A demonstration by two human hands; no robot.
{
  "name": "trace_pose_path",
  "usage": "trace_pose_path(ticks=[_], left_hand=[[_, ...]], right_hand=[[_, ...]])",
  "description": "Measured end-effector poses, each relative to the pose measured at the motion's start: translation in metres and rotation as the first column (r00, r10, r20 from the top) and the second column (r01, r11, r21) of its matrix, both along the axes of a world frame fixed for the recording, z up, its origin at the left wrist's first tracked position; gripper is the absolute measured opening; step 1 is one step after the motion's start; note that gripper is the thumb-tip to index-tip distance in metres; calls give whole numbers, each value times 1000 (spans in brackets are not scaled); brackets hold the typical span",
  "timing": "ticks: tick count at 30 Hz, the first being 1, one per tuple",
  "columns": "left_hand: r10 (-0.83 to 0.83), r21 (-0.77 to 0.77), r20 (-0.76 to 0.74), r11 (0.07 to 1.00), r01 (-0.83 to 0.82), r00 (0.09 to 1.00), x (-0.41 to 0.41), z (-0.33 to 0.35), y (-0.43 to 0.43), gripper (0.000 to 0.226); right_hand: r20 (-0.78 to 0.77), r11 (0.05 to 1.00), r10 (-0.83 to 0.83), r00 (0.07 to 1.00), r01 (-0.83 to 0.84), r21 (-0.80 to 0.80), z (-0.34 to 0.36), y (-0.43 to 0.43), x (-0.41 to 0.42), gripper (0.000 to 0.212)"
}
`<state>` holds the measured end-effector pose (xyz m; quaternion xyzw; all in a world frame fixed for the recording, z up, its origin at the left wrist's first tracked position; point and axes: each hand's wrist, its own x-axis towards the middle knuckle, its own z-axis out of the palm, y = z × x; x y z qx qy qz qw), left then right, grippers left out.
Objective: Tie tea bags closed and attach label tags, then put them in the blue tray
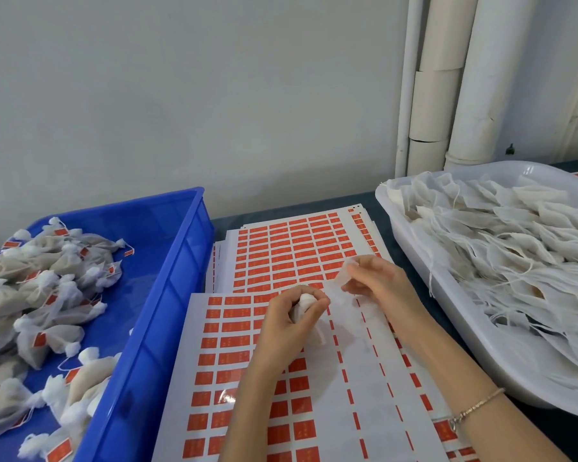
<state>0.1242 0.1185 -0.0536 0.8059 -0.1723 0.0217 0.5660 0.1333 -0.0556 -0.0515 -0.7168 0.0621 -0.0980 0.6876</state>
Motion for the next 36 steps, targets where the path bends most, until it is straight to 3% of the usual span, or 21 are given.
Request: trace_pose_path(ticks=[6, 15, 26, 32, 36], left_hand=[[-123, -44, 63, 991, 126, 990, -4, 0, -10, 7], [18, -82, 78, 997, -11, 997, 1, -2, -9, 9], [132, -52, 56, 990, -129, 990, 4, -3, -6, 14], [117, 2, 53, 993, -117, 992, 3, -2, -5, 15], [146, -6, 65, 989, -145, 987, 3, -3, -5, 14]], right_hand=[[72, 993, 79, 994, -72, -97, -7, 3, -4, 17], [30, 969, 136, 990, -127, -212, -8, 10, -5, 19], [26, 974, 136, 990, -129, -186, -12, 8, -3, 18], [13, 969, 151, 988, -145, -200, -10, 8, -4, 17], [5, 974, 184, 983, -182, -132, -6, 7, -6, 20]])
